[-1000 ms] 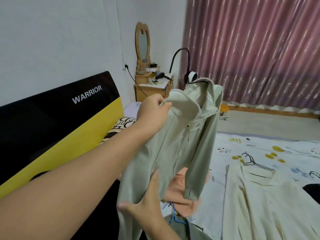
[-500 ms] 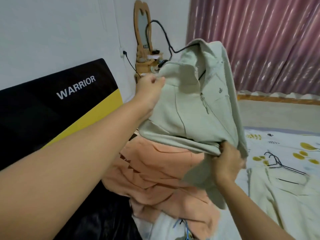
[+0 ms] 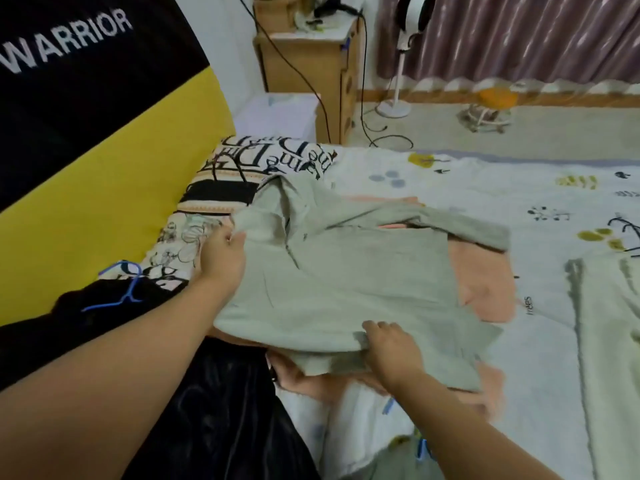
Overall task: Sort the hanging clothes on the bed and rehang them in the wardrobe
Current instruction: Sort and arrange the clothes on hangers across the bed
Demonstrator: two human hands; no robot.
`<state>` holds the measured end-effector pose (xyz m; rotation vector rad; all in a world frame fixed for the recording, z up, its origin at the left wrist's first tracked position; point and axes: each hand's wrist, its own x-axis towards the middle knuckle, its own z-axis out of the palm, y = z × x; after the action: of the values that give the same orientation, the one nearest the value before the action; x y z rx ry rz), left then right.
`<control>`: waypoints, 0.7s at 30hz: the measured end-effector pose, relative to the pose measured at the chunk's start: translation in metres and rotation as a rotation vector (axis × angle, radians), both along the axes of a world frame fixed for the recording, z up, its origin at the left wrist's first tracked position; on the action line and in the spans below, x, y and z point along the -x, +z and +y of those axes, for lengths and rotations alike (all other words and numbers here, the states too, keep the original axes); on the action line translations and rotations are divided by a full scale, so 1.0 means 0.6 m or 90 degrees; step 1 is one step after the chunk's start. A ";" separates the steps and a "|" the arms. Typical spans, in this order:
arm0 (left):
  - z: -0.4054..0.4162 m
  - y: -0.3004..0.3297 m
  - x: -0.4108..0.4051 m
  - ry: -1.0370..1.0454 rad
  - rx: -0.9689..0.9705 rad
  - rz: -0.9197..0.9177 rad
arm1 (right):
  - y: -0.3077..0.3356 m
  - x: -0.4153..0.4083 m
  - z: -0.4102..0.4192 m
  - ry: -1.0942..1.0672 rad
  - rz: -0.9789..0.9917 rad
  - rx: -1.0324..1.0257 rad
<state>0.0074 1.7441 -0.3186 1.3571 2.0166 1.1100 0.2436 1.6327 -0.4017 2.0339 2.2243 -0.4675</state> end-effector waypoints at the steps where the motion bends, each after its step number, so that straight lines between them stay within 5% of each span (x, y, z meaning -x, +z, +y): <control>1: -0.004 -0.020 0.009 0.008 0.010 0.005 | -0.015 0.010 -0.005 -0.004 0.008 0.016; 5: -0.003 -0.053 0.051 0.090 0.025 0.033 | -0.066 0.029 -0.011 -0.032 0.038 0.024; 9: -0.011 -0.070 0.076 0.097 0.191 0.244 | -0.087 0.039 -0.016 -0.052 0.058 0.052; 13: -0.067 -0.107 0.053 -0.172 0.206 0.587 | -0.114 0.054 -0.035 -0.024 0.030 0.166; 16: -0.108 -0.138 0.040 -0.435 0.381 0.700 | -0.122 0.064 -0.047 0.006 0.002 0.217; 18: -0.120 -0.141 0.034 -0.458 0.466 0.727 | -0.117 0.063 -0.056 0.015 0.035 0.208; 21: -0.133 -0.122 0.006 -0.414 0.408 0.753 | -0.094 0.047 -0.077 0.014 0.079 0.173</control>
<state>0.0037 1.6645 -0.3918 2.2347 1.9468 -0.7731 0.2153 1.5866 -0.4582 1.8869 2.1076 -0.8642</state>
